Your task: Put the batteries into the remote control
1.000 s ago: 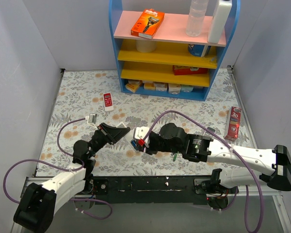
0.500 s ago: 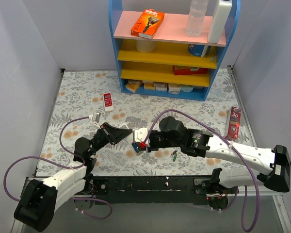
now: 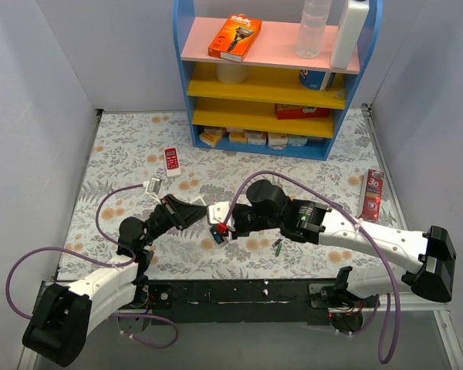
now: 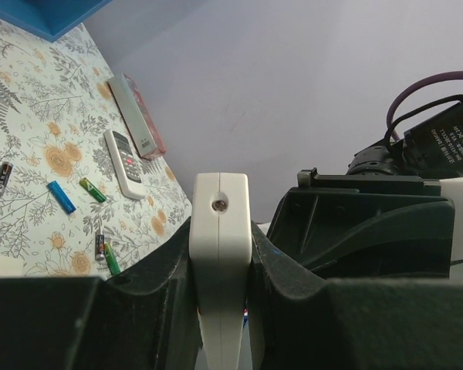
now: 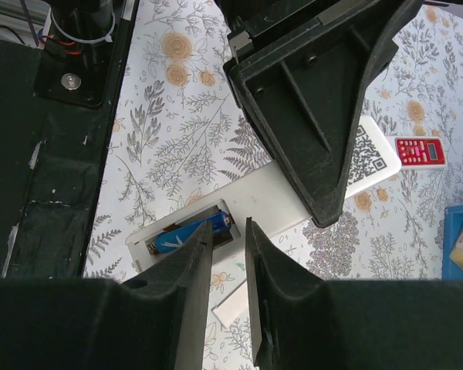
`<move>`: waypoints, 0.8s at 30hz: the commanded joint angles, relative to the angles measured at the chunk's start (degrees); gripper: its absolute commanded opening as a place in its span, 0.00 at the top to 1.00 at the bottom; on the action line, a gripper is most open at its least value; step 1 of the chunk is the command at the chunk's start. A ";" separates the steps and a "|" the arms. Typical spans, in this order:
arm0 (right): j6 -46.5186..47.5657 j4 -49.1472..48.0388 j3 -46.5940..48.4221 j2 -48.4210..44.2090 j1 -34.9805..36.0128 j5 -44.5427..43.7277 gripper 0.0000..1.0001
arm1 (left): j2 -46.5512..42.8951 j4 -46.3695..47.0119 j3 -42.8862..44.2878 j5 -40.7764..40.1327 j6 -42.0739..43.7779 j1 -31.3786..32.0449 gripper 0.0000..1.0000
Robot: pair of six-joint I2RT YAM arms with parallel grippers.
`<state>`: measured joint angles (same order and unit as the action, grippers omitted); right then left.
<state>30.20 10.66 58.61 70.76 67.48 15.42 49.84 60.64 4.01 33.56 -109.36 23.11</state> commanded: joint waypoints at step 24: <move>1.09 2.70 4.85 4.29 -0.33 5.76 0.83 | 0.69 1.94 3.20 1.33 -0.33 0.18 1.00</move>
<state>30.89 12.34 61.10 74.11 67.42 19.90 50.96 60.47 4.60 34.50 -109.30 23.09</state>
